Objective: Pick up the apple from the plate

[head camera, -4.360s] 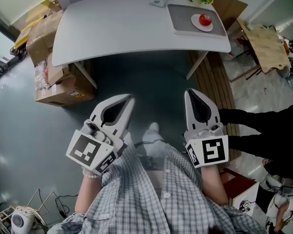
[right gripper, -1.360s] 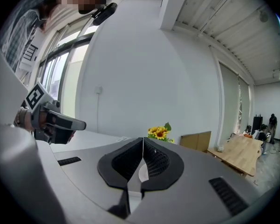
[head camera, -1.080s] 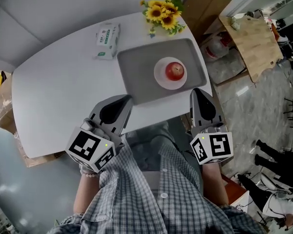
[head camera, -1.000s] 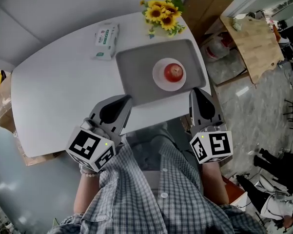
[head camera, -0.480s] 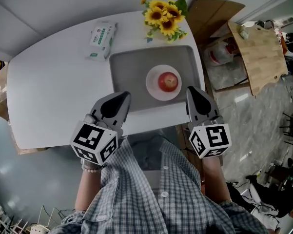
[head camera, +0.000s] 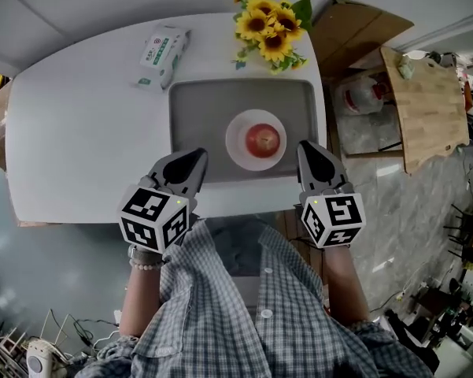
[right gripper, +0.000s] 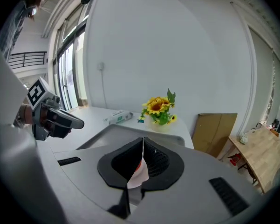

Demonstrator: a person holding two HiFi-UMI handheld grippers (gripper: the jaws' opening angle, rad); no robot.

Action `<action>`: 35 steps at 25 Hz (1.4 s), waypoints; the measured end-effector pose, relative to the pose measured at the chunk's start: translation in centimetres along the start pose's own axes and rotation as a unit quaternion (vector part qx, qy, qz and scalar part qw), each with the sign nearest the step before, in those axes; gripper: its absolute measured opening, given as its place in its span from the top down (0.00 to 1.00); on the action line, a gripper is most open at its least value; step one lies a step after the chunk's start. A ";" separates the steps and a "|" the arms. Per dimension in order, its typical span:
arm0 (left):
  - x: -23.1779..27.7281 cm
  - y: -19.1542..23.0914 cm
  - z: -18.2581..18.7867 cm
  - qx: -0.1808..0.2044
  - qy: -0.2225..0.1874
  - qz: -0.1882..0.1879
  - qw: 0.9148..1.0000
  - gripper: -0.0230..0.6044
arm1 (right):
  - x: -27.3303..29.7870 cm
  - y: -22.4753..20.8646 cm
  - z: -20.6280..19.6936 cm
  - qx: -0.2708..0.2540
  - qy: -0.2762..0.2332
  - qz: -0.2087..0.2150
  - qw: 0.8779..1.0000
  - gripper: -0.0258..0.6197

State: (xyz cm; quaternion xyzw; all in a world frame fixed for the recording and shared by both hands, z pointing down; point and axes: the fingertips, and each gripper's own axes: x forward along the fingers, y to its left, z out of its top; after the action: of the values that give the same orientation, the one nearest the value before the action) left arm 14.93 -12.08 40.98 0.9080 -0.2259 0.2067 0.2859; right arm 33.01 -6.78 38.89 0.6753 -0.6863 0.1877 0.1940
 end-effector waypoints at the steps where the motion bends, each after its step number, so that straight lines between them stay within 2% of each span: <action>1: 0.4 0.0 -0.3 -0.007 0.007 0.003 1.000 0.95 | 0.3 -0.2 -0.4 -0.002 0.007 0.007 1.000 0.92; 10: 3.4 -0.3 -3.4 -0.057 0.057 0.025 0.996 0.95 | 3.1 -1.6 -4.2 -0.013 0.078 0.050 0.996 0.92; 15: 4.8 0.4 -4.9 -0.076 0.077 0.049 0.993 0.95 | 5.0 -1.9 -6.1 -0.014 0.117 0.069 0.991 0.92; 20: 6.3 0.7 -6.2 -0.088 0.097 0.059 0.990 0.93 | 5.7 -2.7 -9.1 0.038 0.177 0.075 0.981 0.92; 22: 6.7 0.7 -6.4 -0.100 0.100 0.057 0.988 0.84 | 6.0 -2.7 -9.7 0.058 0.191 0.083 0.976 0.92; 25: 7.3 1.0 -6.9 -0.115 0.107 0.060 0.986 0.82 | 6.5 -2.5 -10.3 0.074 0.205 0.091 0.972 0.91; 28: 7.9 1.3 -7.3 -0.131 0.111 0.064 0.983 0.82 | 6.8 -2.3 -10.6 0.093 0.214 0.102 0.967 0.84; 35: 8.7 1.8 -7.5 -0.164 0.112 0.066 0.978 0.82 | 7.6 -2.1 -11.1 0.119 0.229 0.113 0.960 0.84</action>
State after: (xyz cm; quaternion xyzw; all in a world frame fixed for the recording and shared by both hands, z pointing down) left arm 19.20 -11.33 51.78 0.8030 -0.2827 0.2855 0.4402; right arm 35.11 -7.49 52.33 0.5505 -0.6683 0.4383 0.2415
